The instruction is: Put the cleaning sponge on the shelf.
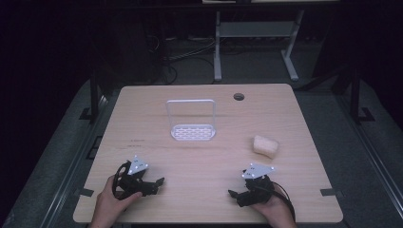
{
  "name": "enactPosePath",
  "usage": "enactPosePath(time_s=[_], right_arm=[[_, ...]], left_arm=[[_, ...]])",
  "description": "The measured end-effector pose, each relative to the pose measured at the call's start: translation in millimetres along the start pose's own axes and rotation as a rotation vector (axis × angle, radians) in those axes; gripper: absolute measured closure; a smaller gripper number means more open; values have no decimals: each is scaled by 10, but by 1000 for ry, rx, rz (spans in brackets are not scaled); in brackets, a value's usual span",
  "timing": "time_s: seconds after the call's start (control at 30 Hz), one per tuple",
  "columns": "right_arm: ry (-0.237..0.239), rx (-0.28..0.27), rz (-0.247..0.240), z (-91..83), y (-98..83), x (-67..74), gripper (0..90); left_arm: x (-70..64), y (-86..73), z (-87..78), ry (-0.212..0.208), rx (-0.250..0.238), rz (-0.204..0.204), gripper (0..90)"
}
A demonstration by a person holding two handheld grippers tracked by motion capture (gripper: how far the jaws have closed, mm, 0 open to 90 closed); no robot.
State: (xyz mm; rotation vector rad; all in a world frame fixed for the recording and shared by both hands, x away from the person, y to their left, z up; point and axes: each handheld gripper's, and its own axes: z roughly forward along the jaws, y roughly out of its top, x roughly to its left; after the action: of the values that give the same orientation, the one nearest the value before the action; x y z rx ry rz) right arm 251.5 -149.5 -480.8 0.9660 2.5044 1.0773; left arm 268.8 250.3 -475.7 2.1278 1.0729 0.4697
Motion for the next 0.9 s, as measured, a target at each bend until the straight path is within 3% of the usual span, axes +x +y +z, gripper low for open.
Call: enactPosePath(time_s=[0.2,0.4,0.9], right_arm=[[-2,-2,0,-5,-2,-6,118],[28,-16,22,-37,-23,-52,133],[4,-7,22,-243,-14,-133,135]], left_arm=[[0,0,0,0,0,0,117],[1,0,0,0,0,-1,118],[1,0,0,0,0,-1,118]])
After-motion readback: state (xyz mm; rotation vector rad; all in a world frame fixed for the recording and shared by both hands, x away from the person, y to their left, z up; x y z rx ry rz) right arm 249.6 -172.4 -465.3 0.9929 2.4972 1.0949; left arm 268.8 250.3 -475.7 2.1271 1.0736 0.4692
